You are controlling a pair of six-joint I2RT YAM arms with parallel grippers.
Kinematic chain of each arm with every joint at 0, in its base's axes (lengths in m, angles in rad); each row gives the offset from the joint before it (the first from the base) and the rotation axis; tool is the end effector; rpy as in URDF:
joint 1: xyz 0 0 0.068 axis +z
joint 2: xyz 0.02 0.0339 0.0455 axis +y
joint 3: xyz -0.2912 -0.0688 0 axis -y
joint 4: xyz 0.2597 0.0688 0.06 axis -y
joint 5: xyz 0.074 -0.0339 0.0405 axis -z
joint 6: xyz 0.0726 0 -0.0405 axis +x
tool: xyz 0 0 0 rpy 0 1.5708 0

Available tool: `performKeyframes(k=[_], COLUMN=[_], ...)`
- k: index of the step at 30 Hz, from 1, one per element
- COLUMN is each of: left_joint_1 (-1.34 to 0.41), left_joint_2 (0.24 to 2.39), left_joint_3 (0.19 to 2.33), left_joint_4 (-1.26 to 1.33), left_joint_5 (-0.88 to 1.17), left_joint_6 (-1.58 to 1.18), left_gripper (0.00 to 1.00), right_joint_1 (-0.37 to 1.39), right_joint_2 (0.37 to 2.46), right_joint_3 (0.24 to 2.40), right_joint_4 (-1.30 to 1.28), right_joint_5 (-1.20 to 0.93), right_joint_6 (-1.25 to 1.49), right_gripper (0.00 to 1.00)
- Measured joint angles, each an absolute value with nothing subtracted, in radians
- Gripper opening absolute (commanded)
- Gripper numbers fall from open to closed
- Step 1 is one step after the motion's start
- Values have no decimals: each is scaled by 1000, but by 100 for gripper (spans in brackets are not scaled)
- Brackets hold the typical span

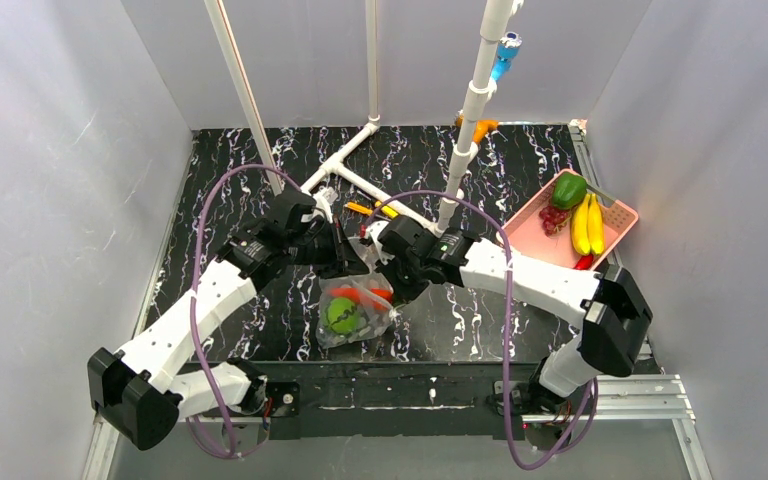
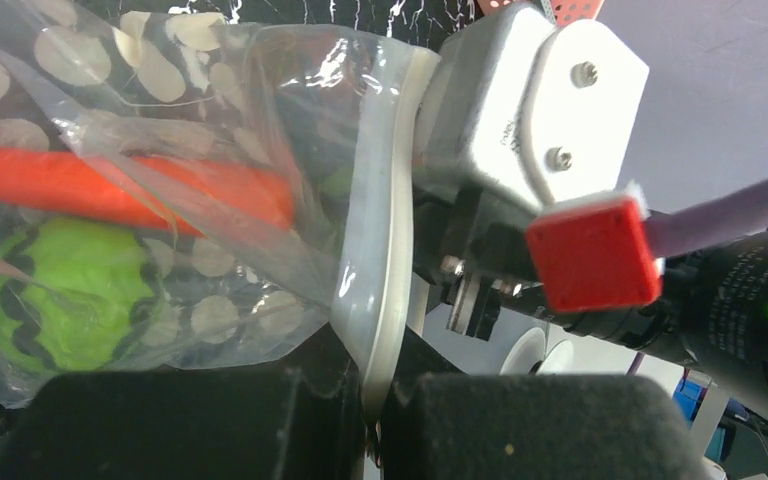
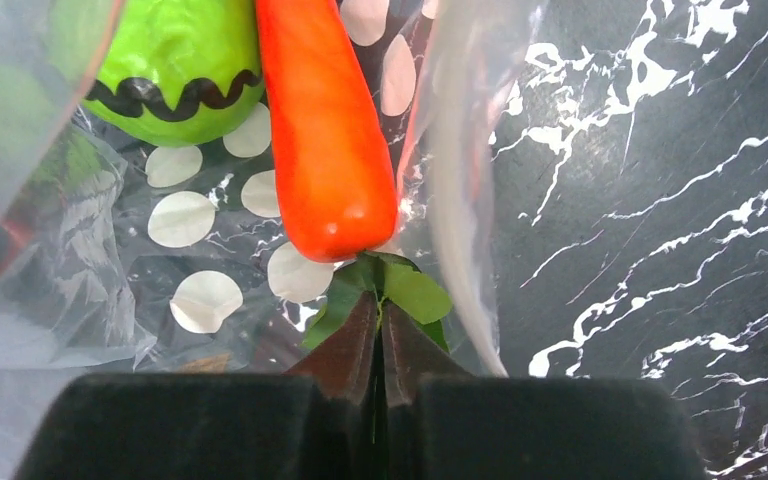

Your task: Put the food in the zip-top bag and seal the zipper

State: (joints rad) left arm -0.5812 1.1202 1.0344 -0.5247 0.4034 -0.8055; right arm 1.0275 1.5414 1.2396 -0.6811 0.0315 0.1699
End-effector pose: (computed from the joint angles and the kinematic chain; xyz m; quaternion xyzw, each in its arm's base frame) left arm 0.2120 -0.1734 0.3325 -0.0053 0.8738 -0.4259 0.2345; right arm 0.1873 0.3057 0.2627 -0.3937 0.8722 0.1508 0.2478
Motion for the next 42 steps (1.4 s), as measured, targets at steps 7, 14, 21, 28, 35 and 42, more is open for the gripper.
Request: performKeyframes(k=[7, 14, 21, 28, 35, 42], left_joint_1=[-582, -582, -582, -582, -582, -582], left_joint_2=[1114, 1089, 1038, 1034, 1036, 1018], left_joint_3=[995, 951, 943, 921, 850, 797], left_joint_4=[-521, -510, -468, -358, -197, -97], left_joint_5=[400, 373, 356, 410, 474, 450], left_joint_6=[-805, -827, -886, -968, -1076, -1197], left_gripper=[0, 0, 0, 0, 0, 0], right_joint_1=[1026, 1026, 1032, 1050, 1056, 1056], right_joint_2=[1507, 1417, 1408, 1414, 1386, 1327], right_joint_3=[1231, 1353, 1494, 1474, 1322, 1305], right_joint_4=[-670, -689, -720, -663, -523, -479], right_joint_5=[39, 130, 256, 312, 342, 426], right_joint_6=[251, 431, 519, 525, 529, 467], right_gripper=[1, 1, 1, 1, 1, 1])
